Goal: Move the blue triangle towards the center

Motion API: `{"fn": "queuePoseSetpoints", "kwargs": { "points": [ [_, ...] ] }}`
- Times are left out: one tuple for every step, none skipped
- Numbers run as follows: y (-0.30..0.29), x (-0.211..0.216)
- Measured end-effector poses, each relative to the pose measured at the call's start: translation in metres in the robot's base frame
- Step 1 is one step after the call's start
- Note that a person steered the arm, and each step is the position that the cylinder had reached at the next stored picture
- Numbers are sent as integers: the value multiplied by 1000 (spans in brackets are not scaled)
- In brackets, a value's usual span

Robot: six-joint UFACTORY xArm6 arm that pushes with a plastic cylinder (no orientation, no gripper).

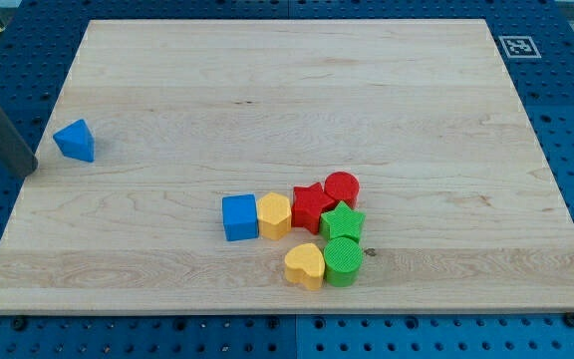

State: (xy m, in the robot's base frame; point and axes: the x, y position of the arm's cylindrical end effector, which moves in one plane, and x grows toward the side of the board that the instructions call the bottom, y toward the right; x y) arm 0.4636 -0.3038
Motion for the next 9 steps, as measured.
{"fn": "queuePoseSetpoints", "kwargs": {
  "points": [
    [24, -42],
    [90, -94],
    [118, -106],
    [110, -107],
    [62, -105],
    [0, -75],
    [0, -75],
    [-1, -64],
    [-1, -60]
  ]
}}
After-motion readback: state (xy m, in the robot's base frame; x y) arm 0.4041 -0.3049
